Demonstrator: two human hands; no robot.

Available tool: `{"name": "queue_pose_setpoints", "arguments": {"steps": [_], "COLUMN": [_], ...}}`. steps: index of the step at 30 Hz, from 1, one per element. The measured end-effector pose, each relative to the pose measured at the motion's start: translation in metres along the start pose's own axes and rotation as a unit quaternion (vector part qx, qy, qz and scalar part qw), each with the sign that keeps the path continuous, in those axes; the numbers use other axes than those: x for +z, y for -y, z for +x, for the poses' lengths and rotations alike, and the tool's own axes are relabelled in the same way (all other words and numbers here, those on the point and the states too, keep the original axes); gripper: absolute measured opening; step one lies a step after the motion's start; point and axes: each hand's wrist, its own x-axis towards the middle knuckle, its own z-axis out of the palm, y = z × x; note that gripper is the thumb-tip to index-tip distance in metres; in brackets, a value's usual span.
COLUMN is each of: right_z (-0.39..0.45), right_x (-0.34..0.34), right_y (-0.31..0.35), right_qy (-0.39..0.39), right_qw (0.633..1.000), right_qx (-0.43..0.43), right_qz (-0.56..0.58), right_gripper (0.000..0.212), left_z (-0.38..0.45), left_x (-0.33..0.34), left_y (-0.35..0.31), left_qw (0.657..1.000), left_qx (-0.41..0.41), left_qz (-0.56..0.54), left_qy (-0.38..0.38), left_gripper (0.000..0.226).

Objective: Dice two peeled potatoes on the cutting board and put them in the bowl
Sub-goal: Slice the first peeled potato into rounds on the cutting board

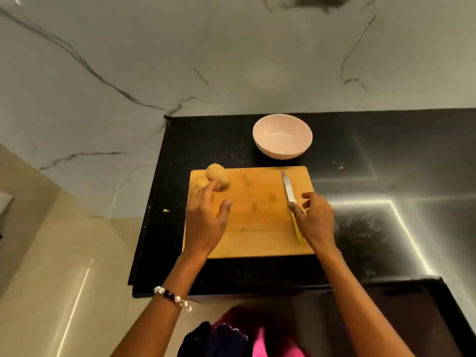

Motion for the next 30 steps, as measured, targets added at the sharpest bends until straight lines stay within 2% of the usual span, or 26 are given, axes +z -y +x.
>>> {"name": "queue_pose_setpoints", "arguments": {"steps": [3, 8, 11, 13, 14, 15, 17, 19, 21, 25, 27, 30], "right_z": [-0.011, -0.012, -0.008, -0.006, -0.005, -0.006, -0.007, -0.004, 0.001, 0.01, 0.014, 0.019], "right_x": [0.009, 0.013, 0.012, 0.005, -0.001, -0.007, -0.019, -0.025, -0.026, -0.02, -0.018, -0.015], "right_y": [0.0, 0.007, 0.009, 0.014, 0.017, 0.021, 0.031, 0.037, 0.041, 0.042, 0.041, 0.041], "right_qy": [0.0, 0.013, 0.023, 0.024, 0.032, 0.05, 0.086, 0.103, 0.111, 0.12, 0.12, 0.116], "right_qw": [0.998, 0.993, 0.991, 0.994, 0.992, 0.979, 0.928, 0.9, 0.892, 0.887, 0.885, 0.884], "right_qx": [0.047, 0.067, 0.082, 0.098, 0.117, 0.142, 0.178, 0.173, 0.165, 0.176, 0.185, 0.197], "right_qz": [-0.047, -0.1, -0.099, -0.032, 0.043, 0.14, 0.315, 0.387, 0.405, 0.409, 0.411, 0.408], "right_gripper": [0.055, 0.033, 0.029, 0.028, 0.023, 0.017, 0.015, 0.022, 0.026, 0.03, 0.032, 0.032], "left_z": [0.0, -0.004, 0.0, 0.006, 0.01, 0.013, 0.023, 0.04, 0.059, 0.094, 0.105, 0.112], "left_x": [0.003, 0.009, 0.012, 0.013, 0.013, 0.013, 0.012, 0.012, 0.014, 0.022, 0.027, 0.032], "left_y": [0.009, 0.016, 0.016, 0.016, 0.016, 0.017, 0.019, 0.022, 0.025, 0.029, 0.032, 0.033], "left_qw": [1.0, 1.0, 0.999, 0.999, 0.999, 0.998, 0.997, 0.993, 0.984, 0.936, 0.911, 0.904], "left_qx": [-0.013, -0.023, -0.034, -0.041, -0.044, -0.048, -0.063, -0.087, -0.117, -0.139, -0.127, -0.1], "left_qz": [-0.012, 0.001, 0.003, 0.006, 0.009, 0.012, 0.019, 0.056, 0.137, 0.281, 0.332, 0.356], "left_qy": [0.007, 0.02, 0.013, -0.005, -0.017, -0.028, -0.046, -0.054, -0.012, 0.162, 0.208, 0.217], "left_gripper": [0.044, 0.037, 0.031, 0.026, 0.024, 0.022, 0.021, 0.024, 0.041, 0.088, 0.096, 0.085]}}
